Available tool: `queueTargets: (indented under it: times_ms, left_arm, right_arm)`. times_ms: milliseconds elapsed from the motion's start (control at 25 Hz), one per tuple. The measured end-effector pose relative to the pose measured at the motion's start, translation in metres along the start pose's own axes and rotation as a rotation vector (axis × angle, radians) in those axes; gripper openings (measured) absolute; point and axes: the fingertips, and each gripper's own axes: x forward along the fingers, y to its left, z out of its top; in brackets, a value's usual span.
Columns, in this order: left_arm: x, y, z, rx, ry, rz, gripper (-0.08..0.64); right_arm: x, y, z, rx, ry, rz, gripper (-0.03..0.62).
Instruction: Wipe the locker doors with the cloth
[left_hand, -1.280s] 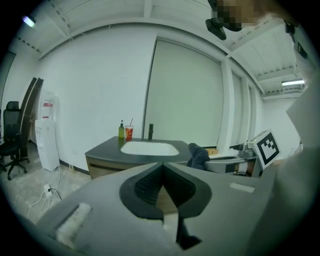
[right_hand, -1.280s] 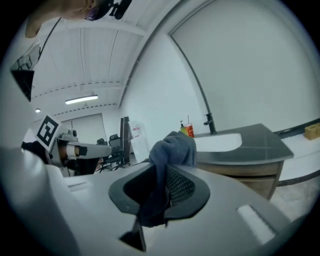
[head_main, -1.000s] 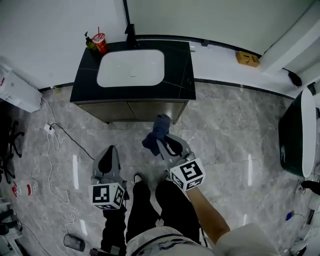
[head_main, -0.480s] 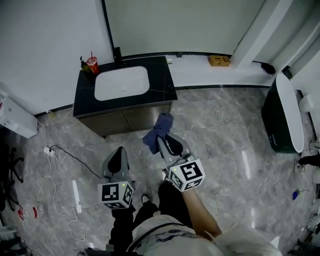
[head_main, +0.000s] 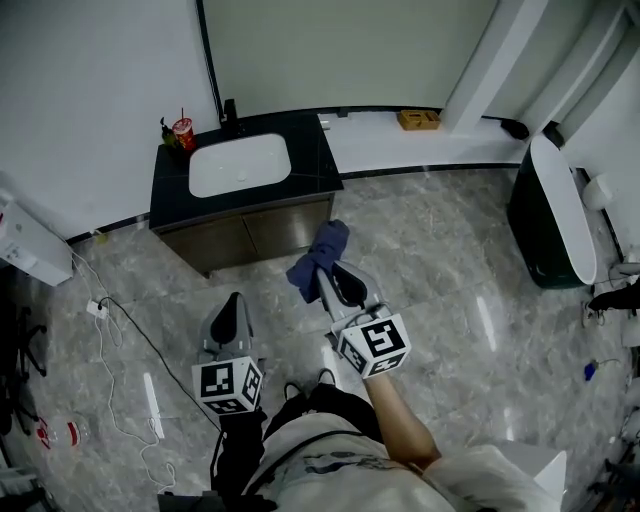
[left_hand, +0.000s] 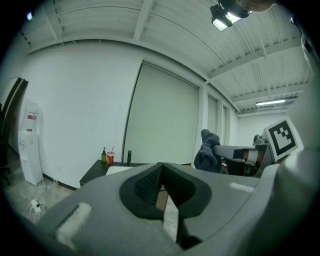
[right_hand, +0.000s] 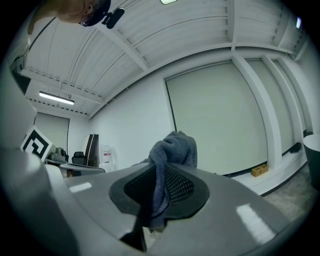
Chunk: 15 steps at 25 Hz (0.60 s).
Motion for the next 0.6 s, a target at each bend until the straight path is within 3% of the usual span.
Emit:
queueTargets:
  times_ms: [600]
  left_arm:
    - [0.005,-0.026,0.022,0.033,-0.028,0.01,-0.002]
  right_arm:
    - [-0.014,-0.017,0.026,-0.006,-0.036,0.023,0.055]
